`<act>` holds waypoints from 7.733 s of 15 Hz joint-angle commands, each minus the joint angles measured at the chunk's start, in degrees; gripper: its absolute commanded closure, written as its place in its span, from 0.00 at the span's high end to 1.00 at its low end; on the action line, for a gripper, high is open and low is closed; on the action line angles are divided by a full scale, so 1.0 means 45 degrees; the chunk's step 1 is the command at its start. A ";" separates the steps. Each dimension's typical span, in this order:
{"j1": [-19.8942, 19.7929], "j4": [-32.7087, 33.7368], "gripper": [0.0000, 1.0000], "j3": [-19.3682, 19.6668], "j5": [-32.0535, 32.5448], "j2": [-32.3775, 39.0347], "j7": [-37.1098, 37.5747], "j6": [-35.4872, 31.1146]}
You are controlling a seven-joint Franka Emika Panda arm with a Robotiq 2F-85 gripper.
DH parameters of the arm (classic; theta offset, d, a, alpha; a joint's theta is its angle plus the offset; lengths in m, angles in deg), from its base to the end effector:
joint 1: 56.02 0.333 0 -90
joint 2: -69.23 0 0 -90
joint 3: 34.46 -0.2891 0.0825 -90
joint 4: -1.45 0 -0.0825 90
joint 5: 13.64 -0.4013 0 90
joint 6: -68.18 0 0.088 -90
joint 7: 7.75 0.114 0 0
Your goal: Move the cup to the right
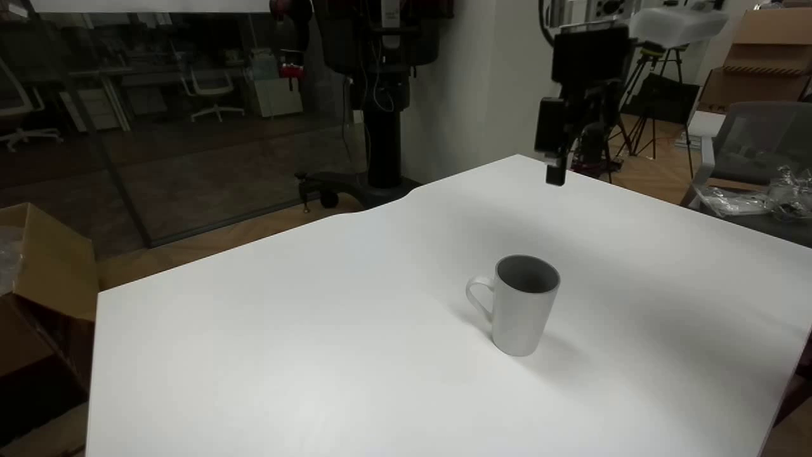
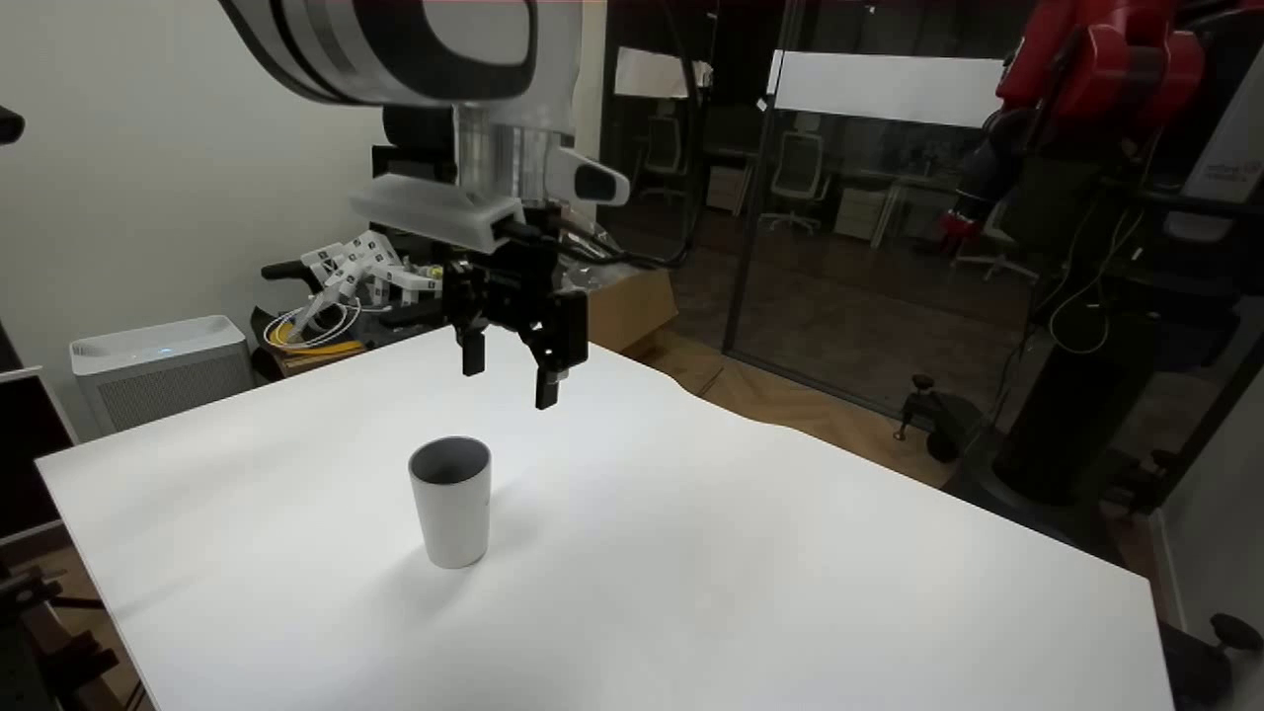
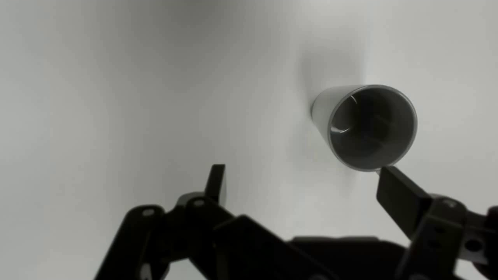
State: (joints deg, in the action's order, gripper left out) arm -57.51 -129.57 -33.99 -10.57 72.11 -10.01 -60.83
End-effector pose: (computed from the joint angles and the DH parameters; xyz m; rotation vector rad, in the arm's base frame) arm 0.5209 -0.0196 0.2777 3.1006 0.0632 -0.1346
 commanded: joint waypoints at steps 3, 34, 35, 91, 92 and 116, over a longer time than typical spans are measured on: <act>0.0487 0.0653 1.00 -0.0264 0.0757 0.1047 0.0216 0.0946; 0.1293 -0.0644 1.00 -0.0090 0.3031 0.2995 0.1716 -0.4723; 0.1257 -0.0737 1.00 -0.0206 0.2713 0.2983 0.1442 -0.4895; -0.0876 0.3928 0.02 0.0934 -0.4201 0.5780 0.4217 -0.2726; -0.0833 0.4016 0.02 0.0994 -0.4160 0.5880 0.4440 -0.2766; -0.0058 0.4026 1.00 0.1231 -0.4093 0.5377 0.5713 -0.3402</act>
State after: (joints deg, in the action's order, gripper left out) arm -57.46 -111.52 -28.16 -29.26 96.30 15.52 -76.21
